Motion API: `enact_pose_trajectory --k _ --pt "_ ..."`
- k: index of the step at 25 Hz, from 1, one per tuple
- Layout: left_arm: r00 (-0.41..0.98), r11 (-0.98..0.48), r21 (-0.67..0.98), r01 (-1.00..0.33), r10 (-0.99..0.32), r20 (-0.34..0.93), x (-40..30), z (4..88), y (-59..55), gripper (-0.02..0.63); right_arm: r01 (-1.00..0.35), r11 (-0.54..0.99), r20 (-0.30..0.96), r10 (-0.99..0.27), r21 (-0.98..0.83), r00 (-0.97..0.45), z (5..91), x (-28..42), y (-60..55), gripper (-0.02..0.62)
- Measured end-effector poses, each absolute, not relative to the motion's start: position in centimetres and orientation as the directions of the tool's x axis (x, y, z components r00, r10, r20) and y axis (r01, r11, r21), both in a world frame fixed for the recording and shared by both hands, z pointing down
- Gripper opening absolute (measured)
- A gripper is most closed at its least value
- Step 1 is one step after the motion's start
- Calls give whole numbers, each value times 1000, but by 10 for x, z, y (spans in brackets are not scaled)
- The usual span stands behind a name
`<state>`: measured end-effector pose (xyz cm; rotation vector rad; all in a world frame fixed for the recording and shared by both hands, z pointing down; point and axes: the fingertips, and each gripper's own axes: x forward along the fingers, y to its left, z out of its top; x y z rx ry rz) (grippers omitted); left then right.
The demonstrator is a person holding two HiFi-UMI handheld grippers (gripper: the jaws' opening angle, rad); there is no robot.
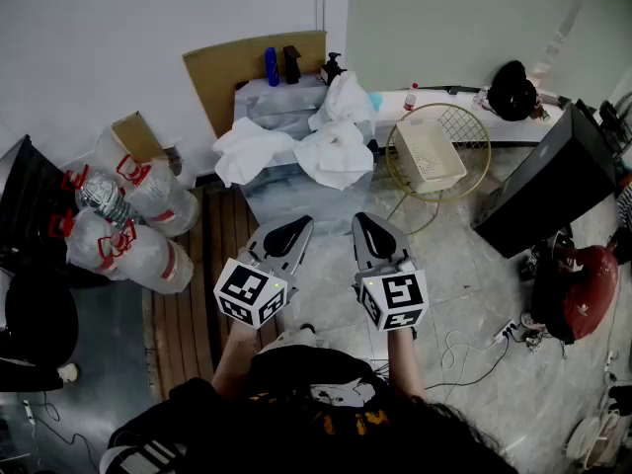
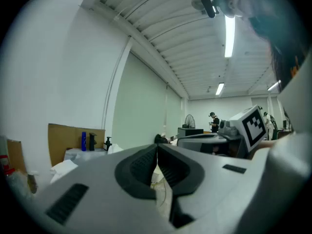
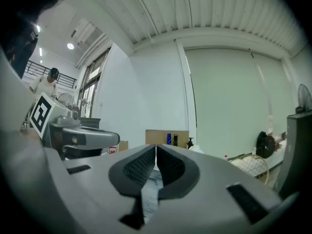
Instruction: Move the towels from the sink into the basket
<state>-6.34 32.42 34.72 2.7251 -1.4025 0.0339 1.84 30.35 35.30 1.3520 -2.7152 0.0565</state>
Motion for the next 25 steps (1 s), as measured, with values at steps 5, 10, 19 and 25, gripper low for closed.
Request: enact_pose_trajectory --k 5,10,19,25 --pt "597 -595 56 -802 -801 51 -73 348 311 8 -806 591 108 -803 15 -586 353 7 290 11" --pt "618 -616 54 -786 -784 50 -86 351 306 8 -819 573 96 -815 -15 -572 357 -7 285 11" --pt "635 -629 87 -772 -770 63 -101 365 296 8 -836 548 124 -831 17 -542 363 -18 280 11" --pt "636 -628 104 -771 -769 70 -101 375 275 8 -830 557 118 -824 -13 -555 366 -20 255 11"
